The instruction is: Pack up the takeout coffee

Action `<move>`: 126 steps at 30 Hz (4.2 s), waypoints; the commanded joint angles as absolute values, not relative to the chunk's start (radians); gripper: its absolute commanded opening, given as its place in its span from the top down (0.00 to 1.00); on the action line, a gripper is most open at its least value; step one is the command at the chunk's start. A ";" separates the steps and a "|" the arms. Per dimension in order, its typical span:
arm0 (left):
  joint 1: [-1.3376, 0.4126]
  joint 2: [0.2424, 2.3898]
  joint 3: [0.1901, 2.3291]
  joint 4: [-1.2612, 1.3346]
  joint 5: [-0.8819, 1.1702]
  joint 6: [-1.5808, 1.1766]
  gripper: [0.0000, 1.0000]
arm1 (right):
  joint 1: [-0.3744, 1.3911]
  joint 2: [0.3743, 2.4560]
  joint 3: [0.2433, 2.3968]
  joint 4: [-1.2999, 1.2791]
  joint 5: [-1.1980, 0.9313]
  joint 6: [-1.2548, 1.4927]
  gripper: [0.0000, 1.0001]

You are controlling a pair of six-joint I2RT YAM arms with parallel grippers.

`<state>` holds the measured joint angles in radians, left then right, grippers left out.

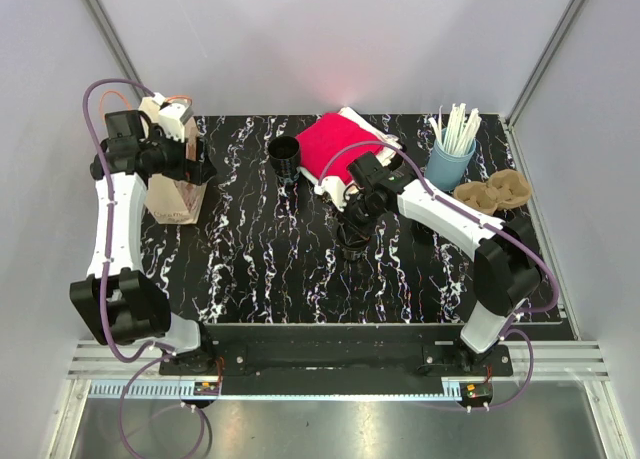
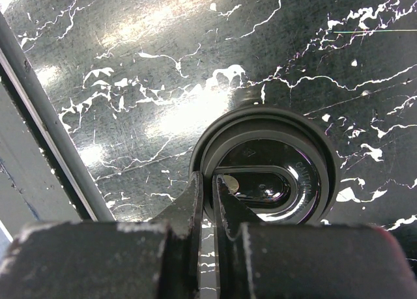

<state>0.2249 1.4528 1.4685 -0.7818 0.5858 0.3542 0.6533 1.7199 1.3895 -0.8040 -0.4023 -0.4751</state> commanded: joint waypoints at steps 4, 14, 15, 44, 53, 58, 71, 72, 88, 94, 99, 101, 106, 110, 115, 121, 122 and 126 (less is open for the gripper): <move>0.230 1.313 1.463 -0.721 0.664 0.342 0.01 | 0.660 1.695 1.420 -0.784 -0.365 -0.483 1.00; 0.230 1.279 1.459 -0.712 0.604 0.351 0.01 | 0.660 1.620 1.408 -0.779 -0.333 -0.503 1.00; 0.230 1.287 1.460 -0.713 0.598 0.356 0.01 | 0.660 1.612 1.407 -0.778 -0.331 -0.505 1.00; 0.229 1.350 1.451 -0.612 0.367 0.420 0.01 | 0.634 1.548 1.364 -0.755 -0.311 -0.520 1.00; 0.232 1.446 1.474 -0.594 0.336 0.453 0.02 | 0.615 1.519 1.365 -0.753 -0.314 -0.514 1.00; 0.230 1.470 1.480 -0.589 0.348 0.463 0.23 | 0.607 1.514 1.365 -0.755 -0.318 -0.514 1.00; 0.232 1.459 1.444 -0.592 0.387 0.472 0.91 | 0.586 1.482 1.374 -0.755 -0.311 -0.511 1.00; 0.230 1.456 1.440 -0.594 0.388 0.474 0.97 | 0.586 1.477 1.376 -0.755 -0.310 -0.509 1.00; 0.201 1.238 1.313 -0.732 0.555 0.563 1.00 | 0.578 1.401 1.457 -0.795 -0.213 -0.520 1.00; 0.170 1.120 1.266 -0.827 0.632 0.629 1.00 | 0.578 1.384 1.505 -0.828 -0.178 -0.528 1.00; 0.091 1.046 1.238 -0.900 0.652 0.693 1.00 | 0.578 1.368 1.535 -0.844 -0.157 -0.525 1.00; 0.058 1.019 1.218 -0.917 0.658 0.703 1.00 | 0.578 1.365 1.548 -0.853 -0.149 -0.525 1.00; -0.078 0.988 1.186 -0.928 0.658 0.706 1.00 | 0.575 1.350 1.562 -0.861 -0.110 -0.526 1.00; -0.178 0.992 1.187 -0.928 0.657 0.692 1.00 | 0.565 1.336 1.568 -0.868 -0.092 -0.528 1.00; -0.308 1.025 1.226 -0.928 0.644 0.673 1.00 | 0.540 1.318 1.583 -0.871 -0.061 -0.517 1.00; -0.443 1.095 1.290 -0.891 0.598 0.652 1.00 | 0.509 1.307 1.601 -0.870 -0.037 -0.497 1.00; -0.462 1.106 1.295 -0.884 0.589 0.649 1.00 | 0.506 1.310 1.605 -0.868 -0.029 -0.488 1.00; -0.561 1.181 1.319 -0.842 0.545 0.623 1.00 | 0.497 1.319 1.634 -0.868 -0.009 -0.462 1.00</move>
<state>-0.4908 1.1290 1.2625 -0.9207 0.5919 0.6556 0.5079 1.3373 1.5700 -0.8764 -0.0513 -0.4988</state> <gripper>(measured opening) 0.005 0.098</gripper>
